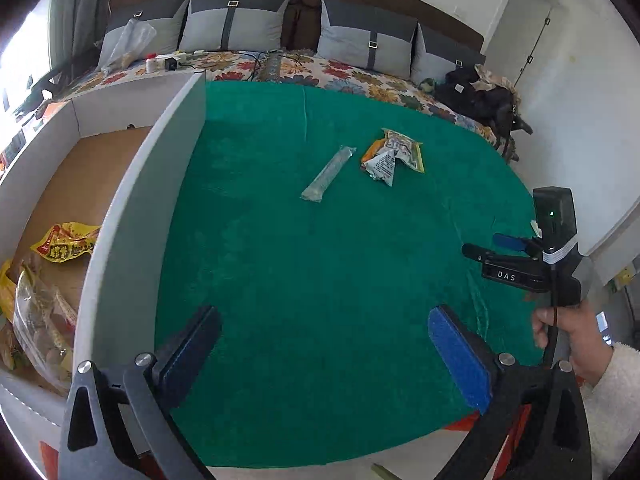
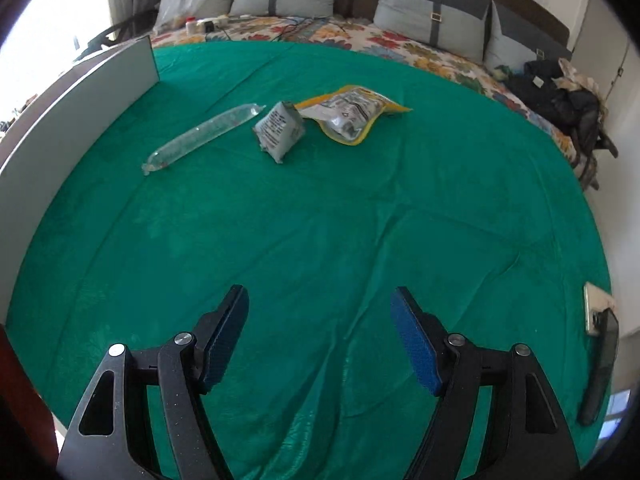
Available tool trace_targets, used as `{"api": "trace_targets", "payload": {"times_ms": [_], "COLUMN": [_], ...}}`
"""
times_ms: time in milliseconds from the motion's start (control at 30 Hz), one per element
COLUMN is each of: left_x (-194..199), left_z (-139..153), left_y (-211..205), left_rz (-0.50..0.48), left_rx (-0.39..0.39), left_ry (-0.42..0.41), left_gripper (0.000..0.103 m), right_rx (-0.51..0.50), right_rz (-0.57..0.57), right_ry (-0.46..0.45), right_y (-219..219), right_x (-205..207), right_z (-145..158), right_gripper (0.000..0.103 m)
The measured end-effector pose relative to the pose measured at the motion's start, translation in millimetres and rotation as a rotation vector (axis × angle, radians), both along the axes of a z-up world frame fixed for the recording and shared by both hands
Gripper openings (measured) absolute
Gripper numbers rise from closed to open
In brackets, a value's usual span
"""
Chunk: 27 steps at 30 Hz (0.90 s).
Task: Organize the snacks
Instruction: 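Bring both open tools back over the remaining packets on the cloth, then grasp the clear tube packet with the left tool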
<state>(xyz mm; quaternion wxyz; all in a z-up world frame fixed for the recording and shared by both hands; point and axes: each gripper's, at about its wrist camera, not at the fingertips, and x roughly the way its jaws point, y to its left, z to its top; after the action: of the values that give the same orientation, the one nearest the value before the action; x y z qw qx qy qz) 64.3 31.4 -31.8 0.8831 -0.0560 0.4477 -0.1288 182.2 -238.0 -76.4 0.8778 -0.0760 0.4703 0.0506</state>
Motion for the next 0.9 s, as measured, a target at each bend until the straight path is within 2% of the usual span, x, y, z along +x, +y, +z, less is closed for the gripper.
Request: {"api": "trace_targets", "payload": {"times_ms": [67,133,267,400,500,567,767,900], "left_x": [15,26,44,60,68,72,74,77], "left_z": [-30,-51,-72,-87,-90,-92,-92,-92], "left_y": [-24,-40,-54,-55,-62,-67,-67,-69], "left_rz": [-0.031,-0.048,-0.038,-0.01,-0.012,-0.03,-0.05,-0.099], "left_rx": [0.043,0.075,0.126,0.138,0.185,0.231,0.234,0.247], "left_ry": [0.066,0.098,0.103,0.124,0.096,0.087,0.05,0.092], "left_gripper": [0.102,0.102,0.102,0.102,0.102,0.103,0.103,0.103], "right_rx": [0.004,0.014,0.101,0.13,0.088,0.094,0.096,0.097], "right_rz": [-0.042,-0.074,-0.123,-0.172,-0.174,-0.178,-0.18,-0.179], "right_ry": [-0.014,-0.024,-0.071,-0.099,-0.098,-0.096,-0.096,-0.096], "right_y": [-22,-36,-58,-64,-58,-60,-62,-61], "right_x": [-4,-6,-10,-7,-6,-6,-9,-8], "right_z": [-9,-17,-26,-28,-30,-32,-33,-33], "right_gripper": [0.077,0.077,0.078,0.078,0.079,0.081,0.082,0.083]}}
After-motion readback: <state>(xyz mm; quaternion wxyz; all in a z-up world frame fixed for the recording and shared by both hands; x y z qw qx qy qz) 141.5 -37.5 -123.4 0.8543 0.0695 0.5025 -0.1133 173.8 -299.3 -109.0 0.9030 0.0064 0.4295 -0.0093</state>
